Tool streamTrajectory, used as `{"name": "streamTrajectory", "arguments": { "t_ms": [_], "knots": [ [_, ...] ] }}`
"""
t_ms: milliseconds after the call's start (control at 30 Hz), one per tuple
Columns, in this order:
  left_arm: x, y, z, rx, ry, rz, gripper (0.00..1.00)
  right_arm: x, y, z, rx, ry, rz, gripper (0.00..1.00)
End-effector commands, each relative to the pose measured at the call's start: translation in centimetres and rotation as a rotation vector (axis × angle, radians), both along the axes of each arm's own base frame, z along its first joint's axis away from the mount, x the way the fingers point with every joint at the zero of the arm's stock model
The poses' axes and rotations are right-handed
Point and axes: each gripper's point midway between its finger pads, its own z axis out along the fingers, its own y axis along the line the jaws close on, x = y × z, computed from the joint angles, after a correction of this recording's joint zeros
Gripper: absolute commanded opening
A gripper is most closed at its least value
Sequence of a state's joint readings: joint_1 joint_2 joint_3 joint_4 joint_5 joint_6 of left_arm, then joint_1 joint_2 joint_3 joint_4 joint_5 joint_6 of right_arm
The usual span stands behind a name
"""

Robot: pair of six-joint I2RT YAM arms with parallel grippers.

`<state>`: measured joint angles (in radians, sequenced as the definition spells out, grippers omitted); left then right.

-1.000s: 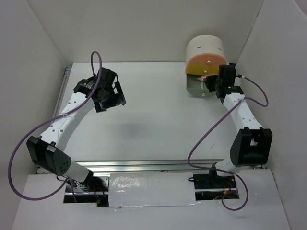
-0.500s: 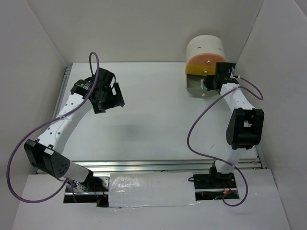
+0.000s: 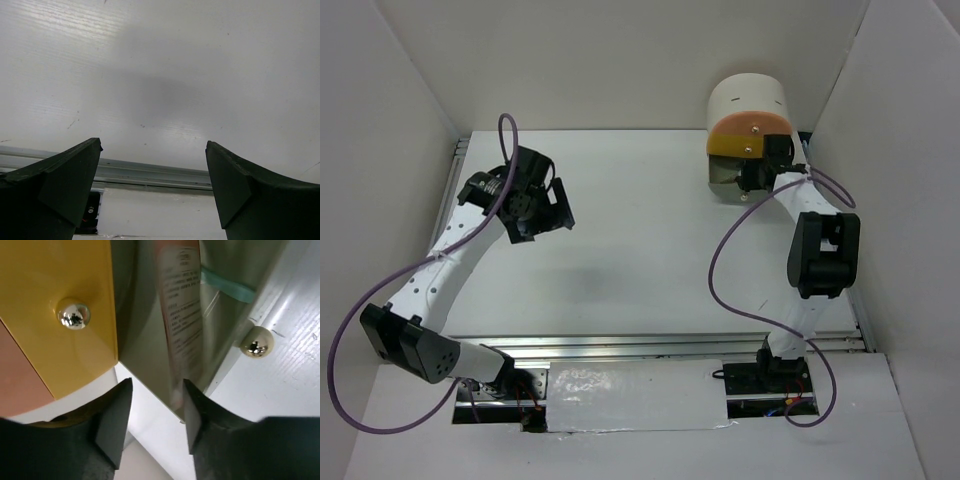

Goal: Organize the makeup

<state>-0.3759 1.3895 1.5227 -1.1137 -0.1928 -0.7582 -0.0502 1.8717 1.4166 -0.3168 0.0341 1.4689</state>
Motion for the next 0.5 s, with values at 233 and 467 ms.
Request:
{"name": "streamTrajectory", "arguments": {
  "t_ms": [233, 467],
  "knots": [
    [-1.2, 0.3, -0.7, -0.005, 0.013, -0.013, 0.99, 1.3, 1.6, 6.7, 0.007, -0.218, 0.105, 0.73],
    [-1.8, 0.5, -2.2, 0.003, 0.033, -0.011, 0.99, -6.3, 0.6, 3.0, 0.026, -0.149, 0.018, 0.02]
  ]
}}
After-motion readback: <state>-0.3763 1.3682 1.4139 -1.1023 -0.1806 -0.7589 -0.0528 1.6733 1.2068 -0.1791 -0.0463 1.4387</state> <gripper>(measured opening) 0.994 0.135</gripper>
